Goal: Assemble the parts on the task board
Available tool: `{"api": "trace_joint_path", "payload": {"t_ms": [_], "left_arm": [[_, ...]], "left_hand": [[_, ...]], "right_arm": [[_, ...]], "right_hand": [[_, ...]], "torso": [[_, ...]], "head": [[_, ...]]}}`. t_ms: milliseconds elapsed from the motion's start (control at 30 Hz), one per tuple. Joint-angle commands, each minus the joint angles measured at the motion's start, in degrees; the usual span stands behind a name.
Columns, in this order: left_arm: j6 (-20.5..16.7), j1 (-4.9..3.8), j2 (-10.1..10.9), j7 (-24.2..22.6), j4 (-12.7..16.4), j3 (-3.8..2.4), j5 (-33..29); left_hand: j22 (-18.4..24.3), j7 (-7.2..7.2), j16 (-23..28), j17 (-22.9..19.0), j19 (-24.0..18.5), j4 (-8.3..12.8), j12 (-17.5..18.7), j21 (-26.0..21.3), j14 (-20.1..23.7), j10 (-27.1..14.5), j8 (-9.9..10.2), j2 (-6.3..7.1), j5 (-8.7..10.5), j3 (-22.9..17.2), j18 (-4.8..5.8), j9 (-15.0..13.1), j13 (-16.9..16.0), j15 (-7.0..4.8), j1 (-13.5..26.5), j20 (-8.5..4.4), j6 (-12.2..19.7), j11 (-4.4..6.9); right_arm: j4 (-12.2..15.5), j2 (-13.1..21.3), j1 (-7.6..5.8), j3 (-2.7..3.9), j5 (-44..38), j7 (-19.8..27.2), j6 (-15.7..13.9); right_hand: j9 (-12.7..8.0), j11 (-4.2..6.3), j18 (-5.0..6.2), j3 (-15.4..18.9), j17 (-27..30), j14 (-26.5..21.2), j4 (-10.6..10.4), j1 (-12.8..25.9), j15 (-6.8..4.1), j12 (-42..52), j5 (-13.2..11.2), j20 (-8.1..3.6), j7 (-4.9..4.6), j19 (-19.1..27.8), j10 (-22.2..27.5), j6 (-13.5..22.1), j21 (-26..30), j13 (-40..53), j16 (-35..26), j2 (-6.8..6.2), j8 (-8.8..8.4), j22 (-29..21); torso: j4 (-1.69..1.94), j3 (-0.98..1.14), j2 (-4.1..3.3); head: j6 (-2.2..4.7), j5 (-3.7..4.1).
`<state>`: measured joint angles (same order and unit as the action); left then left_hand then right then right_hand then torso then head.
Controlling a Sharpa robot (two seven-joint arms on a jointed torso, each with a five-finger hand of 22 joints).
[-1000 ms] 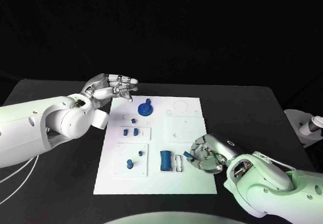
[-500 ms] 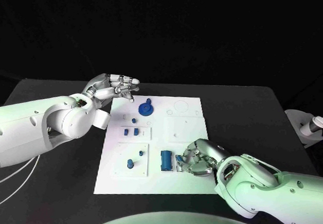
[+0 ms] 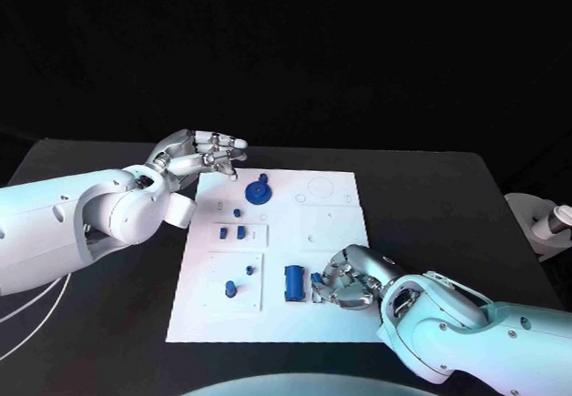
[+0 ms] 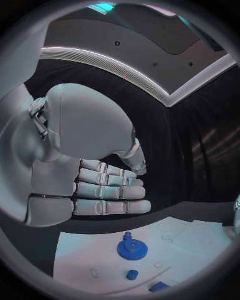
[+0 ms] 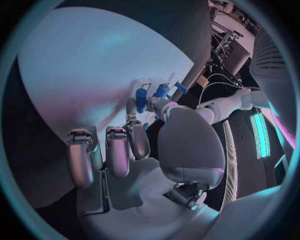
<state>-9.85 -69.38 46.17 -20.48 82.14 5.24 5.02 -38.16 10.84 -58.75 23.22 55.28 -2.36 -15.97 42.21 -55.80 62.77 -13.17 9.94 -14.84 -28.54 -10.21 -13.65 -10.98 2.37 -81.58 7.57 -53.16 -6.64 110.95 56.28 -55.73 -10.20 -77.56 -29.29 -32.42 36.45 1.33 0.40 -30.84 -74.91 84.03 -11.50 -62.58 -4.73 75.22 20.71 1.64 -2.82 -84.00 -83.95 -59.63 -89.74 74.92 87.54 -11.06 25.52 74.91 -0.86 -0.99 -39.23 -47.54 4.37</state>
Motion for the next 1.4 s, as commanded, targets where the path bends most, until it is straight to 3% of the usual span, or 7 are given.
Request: {"api": "trace_joint_path", "payload": {"t_ms": [33,433,500,833,1133,1333,1400], "left_arm": [[1.0,-0.03,0.0,-0.2,0.2,-0.04,0.1],[1.0,-0.03,0.1,-0.2,0.1,-0.04,0.1],[1.0,-0.03,0.1,-0.1,0.1,-0.04,0.1],[1.0,-0.03,0.2,0.0,0.0,-0.02,0.1],[1.0,-0.03,0.3,0.1,-0.1,-0.01,0.1],[0.9,-0.03,0.4,0.1,-0.1,0.01,0.1],[0.9,-0.03,0.4,0.1,-0.1,0.02,0.1]], "left_hand": [[-0.1,0.14,0.2,-0.1,-0.4,0.3,-0.3,0.3,0.2,-0.4,0.3,-0.32,-0.24,0.0,-0.26,0.1,-0.1,0.33,-0.2,0.19,0.2,-0.13],[-0.1,0.14,0.2,-0.1,-0.4,0.3,-0.3,0.3,0.2,-0.4,0.3,-0.32,-0.24,0.0,-0.26,0.1,-0.1,0.33,-0.2,0.19,0.2,-0.13],[-0.1,0.14,0.2,-0.1,-0.4,0.3,-0.3,0.3,0.2,-0.4,0.3,-0.32,-0.24,0.0,-0.26,0.1,-0.1,0.33,-0.2,0.19,0.2,-0.13],[-0.1,0.14,0.2,-0.1,-0.4,0.3,-0.3,0.3,0.2,-0.4,0.3,-0.32,-0.24,0.0,-0.26,0.1,-0.1,0.33,-0.2,0.19,0.2,-0.13],[-0.1,0.14,0.2,-0.1,-0.4,0.3,-0.3,0.3,0.2,-0.4,0.3,-0.32,-0.24,0.0,-0.26,0.1,-0.1,0.33,-0.2,0.19,0.2,-0.13],[-0.2,0.17,0.2,-0.1,-0.4,0.4,-0.4,0.4,0.2,-0.4,0.3,-0.32,-0.28,0.0,-0.25,0.1,-0.1,0.35,-0.2,0.19,0.2,-0.15],[-0.2,0.17,0.2,-0.1,-0.4,0.4,-0.4,0.4,0.2,-0.4,0.3,-0.32,-0.28,0.0,-0.25,0.1,-0.1,0.35,-0.2,0.19,0.2,-0.15]], "right_arm": [[0.0,-0.3,0.25,-0.15,0.1,-0.4,1.2],[0.3,-0.4,0.25,-0.14,-0.6,0.0,1.5],[0.3,-0.4,0.25,-0.14,-0.7,0.1,1.3],[0.5,-0.1,0.26,-0.14,-1.7,0.3,0.3],[1.0,0.8,0.26,-0.13,-2.1,1.1,0.7],[1.7,2.0,0.25,-0.13,-1.9,2.8,2.3],[2.0,2.3,0.25,-0.13,-1.8,3.4,2.7]], "right_hand": [[0.1,0.46,-0.40,0.3,-10.0,5.0,-0.7,1.0,-0.43,0.4,-0.6,-0.42,0.52,-6.0,-1.2,-0.8,-0.3,6.7,0.4,0.15,0.22,15.1],[0.2,0.49,-0.40,2.4,-10.1,5.0,-2.6,3.4,-0.50,0.6,-2.1,-0.54,0.54,-6.0,-1.4,-1.0,-0.3,6.9,0.4,-0.98,0.50,15.1],[0.3,0.47,-0.40,3.8,-10.1,5.0,-3.6,4.6,-0.48,0.6,0.3,-0.55,0.52,-6.0,-1.4,-1.1,-0.3,6.9,0.4,-1.65,0.60,15.1],[0.3,0.45,-0.40,7.1,-9.9,4.9,-5.1,7.0,-0.47,0.3,1.8,-0.55,0.51,-6.0,-1.3,-1.0,-0.3,6.8,0.4,-1.68,0.63,15.1],[0.3,0.52,-0.40,9.0,-10.0,5.0,-4.9,7.6,-0.53,0.3,0.5,-0.58,0.62,-6.0,-1.3,-0.9,-0.3,6.9,0.4,-1.32,0.66,15.1],[0.2,0.51,-0.40,10.2,-10.1,5.0,-3.3,1.9,-0.53,0.3,-8.4,-0.59,0.60,-6.0,-1.3,-0.8,-0.3,7.0,0.4,-1.69,0.71,15.1],[0.2,0.47,-0.40,10.7,-10.1,5.0,-3.5,1.5,-0.51,0.3,-9.3,-0.57,0.54,-6.0,-1.3,-0.7,-0.3,7.0,0.4,-1.88,0.67,15.1]], "torso": [[0.01,-0.03,0.02],[0.01,-0.01,-0.02],[-0.01,-0.01,0.00],[-0.03,0.02,0.01],[-0.03,0.00,0.03],[-0.04,-0.02,0.03],[-0.06,-0.04,0.02]], "head": [[0.01,-0.02],[-0.14,-0.22],[-0.13,-0.23],[-0.11,-0.28],[-0.06,-0.32],[-0.07,-0.48],[-0.06,-0.47]]}}
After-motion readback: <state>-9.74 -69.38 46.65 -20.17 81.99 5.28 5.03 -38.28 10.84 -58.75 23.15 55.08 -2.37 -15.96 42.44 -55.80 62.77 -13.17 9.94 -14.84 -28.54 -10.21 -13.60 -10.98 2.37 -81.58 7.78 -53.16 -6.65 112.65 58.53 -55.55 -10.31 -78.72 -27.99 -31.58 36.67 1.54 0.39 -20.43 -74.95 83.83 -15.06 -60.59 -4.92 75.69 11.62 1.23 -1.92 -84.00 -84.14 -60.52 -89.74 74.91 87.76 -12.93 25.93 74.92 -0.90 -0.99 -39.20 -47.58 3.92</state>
